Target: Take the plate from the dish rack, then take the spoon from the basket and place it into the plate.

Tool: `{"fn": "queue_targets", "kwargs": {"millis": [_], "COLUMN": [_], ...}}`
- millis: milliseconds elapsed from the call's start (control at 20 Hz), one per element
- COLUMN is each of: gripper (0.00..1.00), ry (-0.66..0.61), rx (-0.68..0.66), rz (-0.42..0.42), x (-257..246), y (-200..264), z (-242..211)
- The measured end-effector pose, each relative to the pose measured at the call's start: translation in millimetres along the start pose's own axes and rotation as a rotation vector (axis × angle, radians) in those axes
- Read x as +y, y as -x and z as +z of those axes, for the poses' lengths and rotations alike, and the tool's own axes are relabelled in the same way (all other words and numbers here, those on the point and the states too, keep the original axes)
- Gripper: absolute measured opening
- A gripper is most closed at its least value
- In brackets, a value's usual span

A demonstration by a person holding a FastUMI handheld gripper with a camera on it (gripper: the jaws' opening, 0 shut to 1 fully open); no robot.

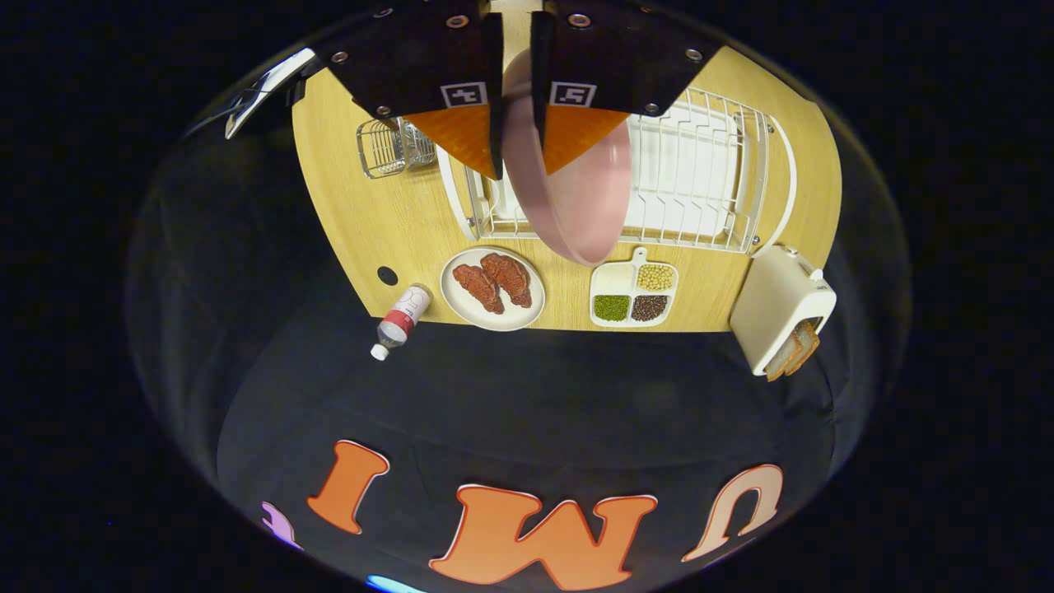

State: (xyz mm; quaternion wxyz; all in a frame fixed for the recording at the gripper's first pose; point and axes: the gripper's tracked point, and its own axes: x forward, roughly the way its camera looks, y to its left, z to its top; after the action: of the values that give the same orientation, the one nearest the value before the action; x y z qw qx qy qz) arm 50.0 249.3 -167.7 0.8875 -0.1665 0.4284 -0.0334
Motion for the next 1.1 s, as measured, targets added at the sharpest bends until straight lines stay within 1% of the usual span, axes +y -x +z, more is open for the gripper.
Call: {"fn": "queue_targets", "kwargs": {"millis": [150,350,750,850,950,1100], "gripper": [0.13,0.13,0.13,0.13,0.13,0.13], "ry": [-0.087,-0.202,-0.436,-0.496,-0.541,-0.575], "rx": [0.014,0.041,0.115,0.129,0.141,0.14], "rz": [0.071,0.176,0.378,0.422,0.445,0.487], "x": [-7,-16,-15,-11,-8,2], "y": [15,37,74,75,72,67], "z": [-13,-43,-139,-163,-188,-220]}}
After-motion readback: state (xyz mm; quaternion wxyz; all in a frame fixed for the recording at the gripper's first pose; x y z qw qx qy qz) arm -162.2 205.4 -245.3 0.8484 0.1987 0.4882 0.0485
